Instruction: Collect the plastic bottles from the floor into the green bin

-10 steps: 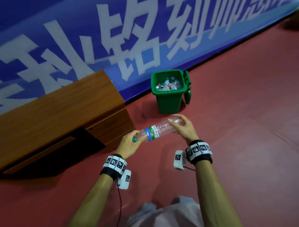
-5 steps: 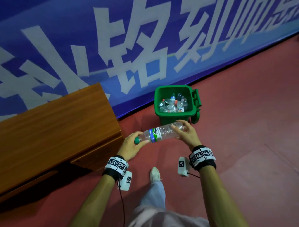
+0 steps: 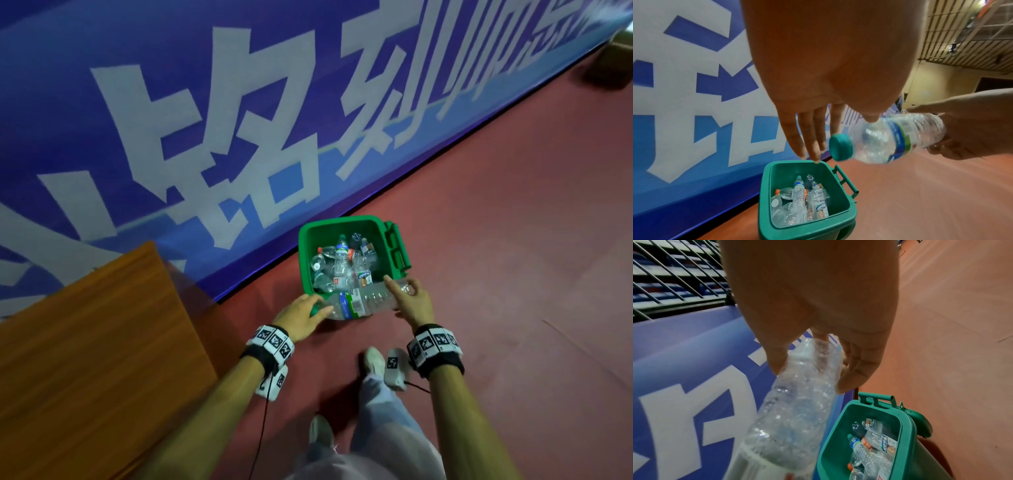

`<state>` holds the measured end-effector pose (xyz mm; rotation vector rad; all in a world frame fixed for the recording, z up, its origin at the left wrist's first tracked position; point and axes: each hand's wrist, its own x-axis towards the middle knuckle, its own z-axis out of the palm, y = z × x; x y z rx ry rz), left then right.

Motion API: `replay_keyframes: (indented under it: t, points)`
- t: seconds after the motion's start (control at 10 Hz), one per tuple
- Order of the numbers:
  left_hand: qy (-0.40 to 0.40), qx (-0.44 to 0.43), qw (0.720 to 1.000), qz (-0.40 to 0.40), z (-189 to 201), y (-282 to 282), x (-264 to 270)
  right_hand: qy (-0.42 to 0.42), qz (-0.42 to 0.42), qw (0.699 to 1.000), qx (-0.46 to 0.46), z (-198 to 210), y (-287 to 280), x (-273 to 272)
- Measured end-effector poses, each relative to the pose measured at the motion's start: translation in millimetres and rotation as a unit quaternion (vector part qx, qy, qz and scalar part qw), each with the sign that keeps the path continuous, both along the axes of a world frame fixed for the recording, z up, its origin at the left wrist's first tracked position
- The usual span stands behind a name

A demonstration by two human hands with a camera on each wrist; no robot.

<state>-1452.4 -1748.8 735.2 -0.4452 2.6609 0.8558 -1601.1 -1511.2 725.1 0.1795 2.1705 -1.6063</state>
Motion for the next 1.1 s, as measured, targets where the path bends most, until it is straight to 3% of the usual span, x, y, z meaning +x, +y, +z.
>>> replay_keyframes:
  t: [0.2,0.4,0.5,0.6,0.7,0.8,0.9,1.0,1.1]
  points:
    - [-0.042,-0.015,0.996,0.073,-30.1,-48.7,-68.4,-0.009,-0.013,0.994,0.107,-87.1,-43.0,-109.2]
    - [-0.114,-0.034,0.98,0.159,-57.4,-81.2,-120.0,0.016,0.144,0.952,0.269,-139.7,-111.1,-194.6]
    - [-0.148,-0.038,0.967,0.206,-67.8,-83.8,-128.2,0.055,0.27,0.91,0.31,-157.5,-144.9,-224.6]
    - [-0.171,-0.029,0.952,0.253,-79.0,-82.3,-123.9,0.086,0.406,0.84,0.35,-175.9,-173.8,-264.6]
    - [-0.197,0.0,0.936,0.293,-77.4,-83.5,-112.3,0.104,0.546,0.752,0.356,-188.6,-197.4,-299.7]
    - [-0.198,0.018,0.925,0.323,-69.9,-86.5,-95.7,0.086,0.629,0.687,0.353,-195.7,-218.0,-315.6]
    - [-0.176,0.032,0.909,0.376,-51.7,-87.9,-78.8,0.073,0.606,0.704,0.364,-174.9,-244.0,-305.9]
    - [-0.14,0.025,0.892,0.428,-38.2,-87.7,-62.1,0.037,0.576,0.764,0.288,-156.2,-264.2,-276.5]
    - [-0.08,0.004,0.882,0.464,-32.5,-86.5,-45.3,0.047,0.56,0.794,0.231,-154.3,-280.6,-243.4]
